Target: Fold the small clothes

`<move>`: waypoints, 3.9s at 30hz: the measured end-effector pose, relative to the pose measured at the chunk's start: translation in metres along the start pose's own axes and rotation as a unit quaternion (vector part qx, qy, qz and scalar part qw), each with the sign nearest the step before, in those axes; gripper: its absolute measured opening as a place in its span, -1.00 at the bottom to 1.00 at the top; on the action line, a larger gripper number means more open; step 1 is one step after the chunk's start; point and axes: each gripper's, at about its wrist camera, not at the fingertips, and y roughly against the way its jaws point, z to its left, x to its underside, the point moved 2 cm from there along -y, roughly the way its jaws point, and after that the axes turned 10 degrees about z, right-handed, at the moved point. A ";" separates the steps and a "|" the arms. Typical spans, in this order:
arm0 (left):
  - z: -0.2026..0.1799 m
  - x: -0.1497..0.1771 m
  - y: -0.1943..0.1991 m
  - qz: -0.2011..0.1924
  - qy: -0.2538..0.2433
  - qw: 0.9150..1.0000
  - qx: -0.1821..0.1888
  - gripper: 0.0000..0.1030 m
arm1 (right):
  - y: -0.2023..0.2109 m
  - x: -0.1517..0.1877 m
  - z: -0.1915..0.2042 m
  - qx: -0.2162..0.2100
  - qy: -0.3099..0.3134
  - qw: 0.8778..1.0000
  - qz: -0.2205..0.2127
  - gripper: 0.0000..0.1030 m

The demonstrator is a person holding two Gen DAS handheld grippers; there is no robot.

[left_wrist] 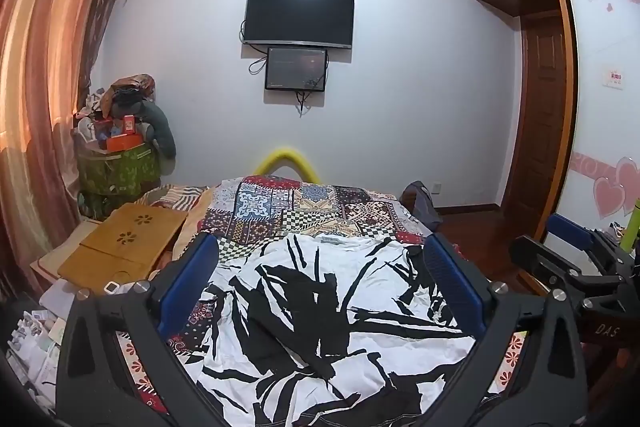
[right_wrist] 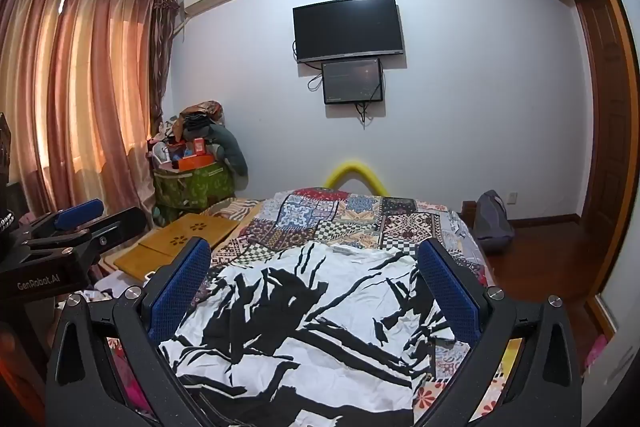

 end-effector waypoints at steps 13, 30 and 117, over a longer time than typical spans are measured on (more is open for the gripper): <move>-0.002 0.000 -0.006 0.001 0.003 1.000 -0.002 1.00 | -0.001 0.001 0.001 0.002 0.000 1.000 0.002 1.00; 0.001 0.003 -0.006 0.001 0.001 1.000 -0.002 1.00 | -0.002 0.002 0.003 0.003 0.000 1.000 0.003 1.00; 0.215 0.036 -0.440 0.383 0.070 0.916 -0.094 0.24 | -0.415 -0.004 -0.168 0.067 0.041 0.940 0.333 -0.69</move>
